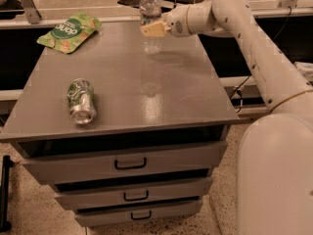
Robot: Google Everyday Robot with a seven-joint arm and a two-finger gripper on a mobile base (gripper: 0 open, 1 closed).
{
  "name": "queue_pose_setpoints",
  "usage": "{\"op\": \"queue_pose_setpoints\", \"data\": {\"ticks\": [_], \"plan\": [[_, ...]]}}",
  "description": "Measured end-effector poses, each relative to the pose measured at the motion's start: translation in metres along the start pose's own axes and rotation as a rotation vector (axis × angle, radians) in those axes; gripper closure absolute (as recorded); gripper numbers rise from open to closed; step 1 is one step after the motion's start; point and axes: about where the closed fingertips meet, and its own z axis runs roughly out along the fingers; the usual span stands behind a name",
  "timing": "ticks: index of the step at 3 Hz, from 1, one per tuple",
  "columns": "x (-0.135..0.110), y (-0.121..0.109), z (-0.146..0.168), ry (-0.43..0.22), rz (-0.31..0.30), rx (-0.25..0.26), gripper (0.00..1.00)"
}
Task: Move water bottle near green can
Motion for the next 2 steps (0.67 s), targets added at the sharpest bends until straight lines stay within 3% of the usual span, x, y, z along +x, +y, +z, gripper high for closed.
{"op": "queue_pose_setpoints", "data": {"ticks": [2], "plan": [[-0.024, 0.15, 0.016, -0.067, -0.03, -0.291, 1.0]]}}
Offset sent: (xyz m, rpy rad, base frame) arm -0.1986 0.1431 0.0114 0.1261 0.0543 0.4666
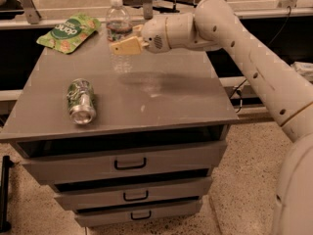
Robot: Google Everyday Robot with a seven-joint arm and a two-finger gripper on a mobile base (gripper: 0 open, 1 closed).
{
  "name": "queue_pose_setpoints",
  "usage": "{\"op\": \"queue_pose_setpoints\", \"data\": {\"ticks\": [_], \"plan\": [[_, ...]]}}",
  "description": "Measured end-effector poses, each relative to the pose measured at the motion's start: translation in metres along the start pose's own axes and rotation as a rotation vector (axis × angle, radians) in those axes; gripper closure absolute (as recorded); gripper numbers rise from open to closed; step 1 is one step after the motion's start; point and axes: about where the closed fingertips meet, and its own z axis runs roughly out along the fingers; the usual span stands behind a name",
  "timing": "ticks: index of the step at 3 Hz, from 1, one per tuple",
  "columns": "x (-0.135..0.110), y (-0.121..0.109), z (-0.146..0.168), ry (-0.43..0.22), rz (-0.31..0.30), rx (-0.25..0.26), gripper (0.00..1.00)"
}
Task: Move water bottle near green can
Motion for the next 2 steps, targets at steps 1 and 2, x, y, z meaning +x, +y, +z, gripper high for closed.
{"op": "queue_pose_setpoints", "data": {"ticks": [1, 2], "plan": [[-0.002, 0.059, 0.032, -0.036, 0.026, -0.141, 1.0], [-0.005, 0.079, 0.044, -0.055, 0.03, -0.193, 1.0]]}}
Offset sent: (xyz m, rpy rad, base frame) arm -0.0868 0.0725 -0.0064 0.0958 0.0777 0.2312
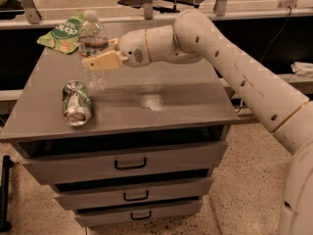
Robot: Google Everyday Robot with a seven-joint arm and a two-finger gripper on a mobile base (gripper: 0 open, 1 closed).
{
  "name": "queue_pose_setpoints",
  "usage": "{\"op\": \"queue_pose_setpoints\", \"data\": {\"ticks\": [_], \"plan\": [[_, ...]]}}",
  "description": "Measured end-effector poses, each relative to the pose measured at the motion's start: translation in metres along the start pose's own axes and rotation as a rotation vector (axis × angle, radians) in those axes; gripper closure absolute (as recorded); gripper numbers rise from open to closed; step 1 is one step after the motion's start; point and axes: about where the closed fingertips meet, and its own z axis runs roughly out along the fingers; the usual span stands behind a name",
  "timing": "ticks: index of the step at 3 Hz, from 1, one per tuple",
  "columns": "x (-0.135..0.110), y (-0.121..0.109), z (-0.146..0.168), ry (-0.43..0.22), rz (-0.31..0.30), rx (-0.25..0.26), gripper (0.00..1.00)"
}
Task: Move water bottle near green can
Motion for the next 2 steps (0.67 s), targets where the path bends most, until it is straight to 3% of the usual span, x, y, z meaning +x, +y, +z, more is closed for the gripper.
{"op": "queue_pose_setpoints", "data": {"ticks": [1, 2], "plan": [[0.0031, 0.0075, 0.0063, -0.002, 0.01, -0.028, 0.84], [0.0071, 0.0097, 0.008, -0.003, 0.019, -0.039, 0.59]]}}
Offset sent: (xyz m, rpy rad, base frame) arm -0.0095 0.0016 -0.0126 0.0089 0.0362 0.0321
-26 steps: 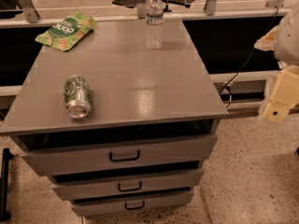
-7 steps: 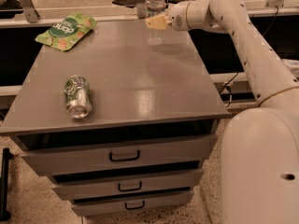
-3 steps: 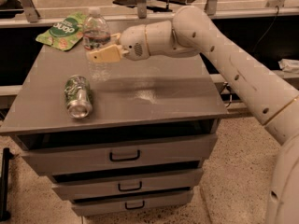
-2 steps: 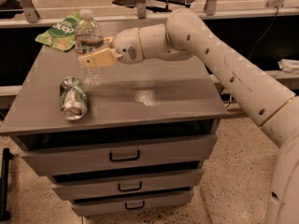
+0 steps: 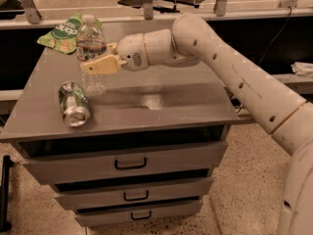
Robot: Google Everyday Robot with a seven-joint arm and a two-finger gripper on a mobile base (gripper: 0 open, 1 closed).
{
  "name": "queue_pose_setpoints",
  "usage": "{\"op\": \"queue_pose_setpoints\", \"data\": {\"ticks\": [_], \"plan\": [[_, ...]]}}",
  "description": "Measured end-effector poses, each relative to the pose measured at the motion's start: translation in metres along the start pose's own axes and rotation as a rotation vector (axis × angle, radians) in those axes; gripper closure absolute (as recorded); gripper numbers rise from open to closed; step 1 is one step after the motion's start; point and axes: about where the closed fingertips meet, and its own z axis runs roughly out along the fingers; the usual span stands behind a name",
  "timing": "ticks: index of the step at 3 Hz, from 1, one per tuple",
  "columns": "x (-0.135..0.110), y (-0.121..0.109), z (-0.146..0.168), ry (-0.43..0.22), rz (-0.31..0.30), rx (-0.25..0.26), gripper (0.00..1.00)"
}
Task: Move water bottle near green can
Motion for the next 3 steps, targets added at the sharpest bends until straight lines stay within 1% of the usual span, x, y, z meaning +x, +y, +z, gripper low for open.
{"op": "queue_pose_setpoints", "data": {"ticks": [1, 2, 3], "plan": [[0.006, 0.001, 0.001, -0.005, 0.012, -0.009, 0.29], [0.013, 0.0, 0.0, -0.011, 0.024, -0.017, 0.06], [0.017, 0.001, -0.001, -0.016, 0.03, -0.024, 0.0]]}}
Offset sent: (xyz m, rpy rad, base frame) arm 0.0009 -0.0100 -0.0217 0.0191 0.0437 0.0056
